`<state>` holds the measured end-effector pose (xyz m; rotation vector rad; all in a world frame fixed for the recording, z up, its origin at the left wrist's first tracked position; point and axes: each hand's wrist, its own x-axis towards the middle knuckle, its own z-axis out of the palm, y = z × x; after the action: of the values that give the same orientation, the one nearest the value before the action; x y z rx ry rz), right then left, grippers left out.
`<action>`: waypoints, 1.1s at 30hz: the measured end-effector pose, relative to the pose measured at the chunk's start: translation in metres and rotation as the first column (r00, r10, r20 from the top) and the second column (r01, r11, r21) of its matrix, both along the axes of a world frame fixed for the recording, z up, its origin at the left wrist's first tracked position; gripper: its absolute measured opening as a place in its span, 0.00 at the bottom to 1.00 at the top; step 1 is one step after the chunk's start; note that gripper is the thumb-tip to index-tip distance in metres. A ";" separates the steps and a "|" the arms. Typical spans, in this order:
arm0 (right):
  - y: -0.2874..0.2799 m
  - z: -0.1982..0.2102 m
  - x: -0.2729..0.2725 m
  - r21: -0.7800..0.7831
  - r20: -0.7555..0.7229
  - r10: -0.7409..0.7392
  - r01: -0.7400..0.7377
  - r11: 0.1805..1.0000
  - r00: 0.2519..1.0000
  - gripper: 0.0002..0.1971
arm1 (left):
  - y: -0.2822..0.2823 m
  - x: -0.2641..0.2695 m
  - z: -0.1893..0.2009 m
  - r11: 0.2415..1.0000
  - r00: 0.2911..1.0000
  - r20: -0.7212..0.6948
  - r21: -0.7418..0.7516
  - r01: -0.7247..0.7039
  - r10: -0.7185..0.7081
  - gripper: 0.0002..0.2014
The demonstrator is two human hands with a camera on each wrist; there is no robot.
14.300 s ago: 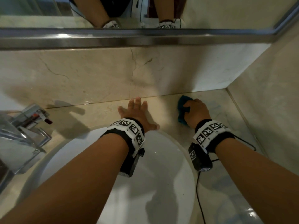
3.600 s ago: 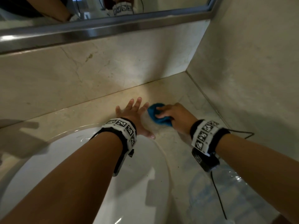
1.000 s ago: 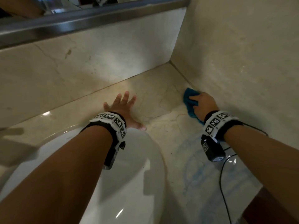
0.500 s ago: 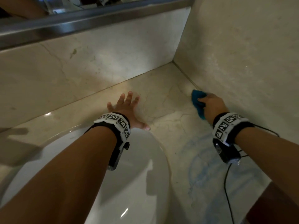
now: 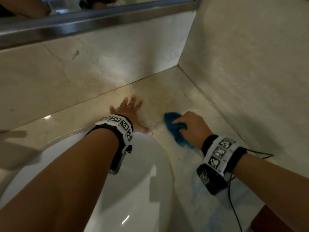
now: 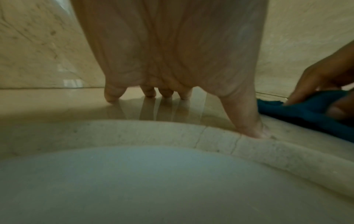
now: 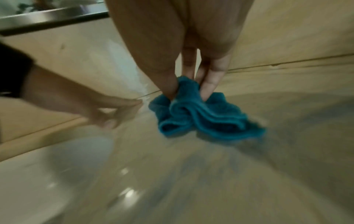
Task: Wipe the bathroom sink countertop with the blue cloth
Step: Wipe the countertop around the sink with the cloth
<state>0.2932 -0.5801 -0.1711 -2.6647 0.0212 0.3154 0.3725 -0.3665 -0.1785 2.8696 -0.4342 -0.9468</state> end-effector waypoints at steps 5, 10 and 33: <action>-0.025 -0.002 0.049 -0.066 0.126 -0.141 0.151 0.986 0.982 0.18 | 0.003 0.000 0.000 1.000 1.000 -0.006 0.007 0.016 -0.016 0.60; 0.003 -0.008 0.063 -0.099 0.080 -0.077 0.084 0.991 0.994 0.21 | 0.004 0.004 -0.004 1.000 1.000 -0.009 0.007 0.025 -0.024 0.59; 0.014 -0.023 0.081 0.004 0.078 -0.037 0.037 0.999 0.996 0.19 | 0.003 0.011 -0.005 1.000 1.000 -0.001 0.005 0.027 -0.027 0.60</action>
<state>0.3746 -0.5658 -0.1944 -2.6682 0.0458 0.1992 0.3831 -0.3633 -0.1832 2.8746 -0.4720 -0.9549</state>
